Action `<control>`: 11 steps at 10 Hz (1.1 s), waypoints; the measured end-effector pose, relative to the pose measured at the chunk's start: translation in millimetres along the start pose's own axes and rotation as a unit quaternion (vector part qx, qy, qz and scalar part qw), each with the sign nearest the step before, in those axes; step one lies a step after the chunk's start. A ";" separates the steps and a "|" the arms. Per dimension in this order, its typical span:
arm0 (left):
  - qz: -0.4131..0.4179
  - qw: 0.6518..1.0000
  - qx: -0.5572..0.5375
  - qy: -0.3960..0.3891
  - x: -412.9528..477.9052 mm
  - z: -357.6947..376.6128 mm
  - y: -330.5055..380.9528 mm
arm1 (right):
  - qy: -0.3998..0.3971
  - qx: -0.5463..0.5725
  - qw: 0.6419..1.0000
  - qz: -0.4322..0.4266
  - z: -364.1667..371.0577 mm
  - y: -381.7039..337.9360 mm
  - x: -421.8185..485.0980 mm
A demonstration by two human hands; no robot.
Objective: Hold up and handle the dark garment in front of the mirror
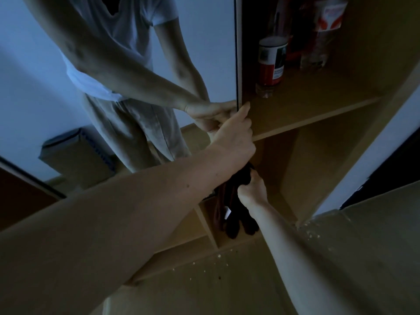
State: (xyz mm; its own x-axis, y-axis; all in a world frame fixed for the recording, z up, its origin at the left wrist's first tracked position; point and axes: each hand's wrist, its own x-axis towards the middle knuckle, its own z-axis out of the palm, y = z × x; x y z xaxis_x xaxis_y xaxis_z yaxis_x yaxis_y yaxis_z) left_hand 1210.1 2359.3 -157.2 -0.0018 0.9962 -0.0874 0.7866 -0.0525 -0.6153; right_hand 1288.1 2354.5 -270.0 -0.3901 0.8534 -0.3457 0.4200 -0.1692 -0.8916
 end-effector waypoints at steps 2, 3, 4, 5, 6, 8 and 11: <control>0.095 0.989 0.109 -0.034 -17.8 -0.4 -5.8 | 0.012 0.143 0.984 -0.101 -4.4 -5.0 -4.3; 0.105 0.982 0.142 0.071 -21.4 8.5 -3.3 | 0.029 0.147 0.980 -0.127 7.6 6.2 -2.4; 0.114 0.986 0.107 0.062 -16.2 31.0 12.6 | 0.018 0.135 0.988 -0.075 18.0 28.3 3.2; 0.085 0.994 0.053 0.049 -28.9 45.9 36.1 | 0.010 0.147 0.989 -0.026 27.6 46.5 8.7; 0.048 0.991 -0.085 0.086 -53.3 63.4 52.3 | 0.015 0.202 0.979 0.023 33.4 54.2 11.2; -0.281 0.792 -0.536 0.078 -93.6 103.5 66.5 | -0.015 0.388 0.912 0.135 40.1 58.9 7.3; -0.556 0.126 -0.820 -0.056 -131.7 146.1 51.4 | -0.095 0.474 0.870 0.095 58.7 54.8 -8.0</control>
State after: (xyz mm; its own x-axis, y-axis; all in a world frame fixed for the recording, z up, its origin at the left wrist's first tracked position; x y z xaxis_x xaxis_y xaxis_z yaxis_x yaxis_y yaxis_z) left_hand 1160.6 2215.2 -291.8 -0.6100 0.3117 -0.7285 -0.6684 0.2914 0.6844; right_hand 1266.2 2309.5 -333.2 -0.5533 0.6843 -0.4749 -0.3385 -0.7057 -0.6224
